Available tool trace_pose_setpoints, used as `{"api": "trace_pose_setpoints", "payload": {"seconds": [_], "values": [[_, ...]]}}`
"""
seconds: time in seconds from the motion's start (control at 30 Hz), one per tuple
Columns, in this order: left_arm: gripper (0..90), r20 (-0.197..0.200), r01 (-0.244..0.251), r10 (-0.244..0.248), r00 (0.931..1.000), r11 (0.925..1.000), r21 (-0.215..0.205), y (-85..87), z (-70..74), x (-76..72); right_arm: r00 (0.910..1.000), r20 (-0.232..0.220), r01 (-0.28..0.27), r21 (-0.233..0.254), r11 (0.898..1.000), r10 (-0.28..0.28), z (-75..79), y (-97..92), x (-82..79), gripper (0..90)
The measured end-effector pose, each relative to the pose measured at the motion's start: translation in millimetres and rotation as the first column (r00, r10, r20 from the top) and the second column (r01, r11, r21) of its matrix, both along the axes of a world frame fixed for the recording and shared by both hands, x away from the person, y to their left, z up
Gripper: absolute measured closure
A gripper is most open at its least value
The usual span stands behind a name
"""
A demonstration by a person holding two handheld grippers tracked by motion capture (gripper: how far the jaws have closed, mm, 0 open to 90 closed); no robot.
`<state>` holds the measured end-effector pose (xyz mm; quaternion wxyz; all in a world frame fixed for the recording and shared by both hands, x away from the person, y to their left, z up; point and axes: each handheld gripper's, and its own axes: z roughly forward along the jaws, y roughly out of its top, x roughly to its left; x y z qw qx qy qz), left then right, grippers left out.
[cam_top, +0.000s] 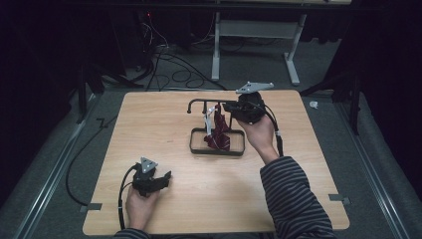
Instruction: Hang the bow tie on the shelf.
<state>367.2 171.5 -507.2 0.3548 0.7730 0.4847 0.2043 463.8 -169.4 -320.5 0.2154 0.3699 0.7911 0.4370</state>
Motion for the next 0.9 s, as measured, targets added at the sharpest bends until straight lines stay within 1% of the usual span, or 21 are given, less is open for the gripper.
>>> {"api": "trace_pose_setpoints", "payload": {"seconds": [0.27, 0.33, 0.57, 0.7, 0.9], "values": [[31.8, 0.0, 0.0, 0.0, 1.0, 1.0, 0.001, -0.2, 0.0, 0.0, 0.9999, 0.007, 0.007, 0.018, 1.0, -0.007, 0.2, -12.6, -8.5, 79.8], [31.9, 0.0, 0.0, 0.0, 1.0, 1.0, 0.001, -0.2, 0.0, -0.1, 0.9998, 0.011, 0.016, 0.019, 1.0, -0.016, -0.7, -18.5, -11.5, 80.0], [31.9, 0.001, 0.001, -0.001, 1.0, 1.0, 0.006, -0.7, 0.0, -0.1, 0.9997, 0.006, 0.024, 0.026, 0.999, -0.024, -1.6, -27.9, -18.9, 80.5], [31.8, 0.001, 0.001, -0.001, 1.0, 1.0, 0.006, -0.7, 0.0, -0.1, 0.9996, 0.011, 0.026, 0.033, 0.999, -0.027, -2.9, -33.3, -21.5, 80.5], [31.8, 0.002, 0.001, -0.001, 1.0, 1.0, 0.006, -0.8, -0.1, -0.1, 0.9991, 0.006, 0.041, 0.046, 0.998, -0.042, -6.5, -42.6, -24.8, 78.9]]}}
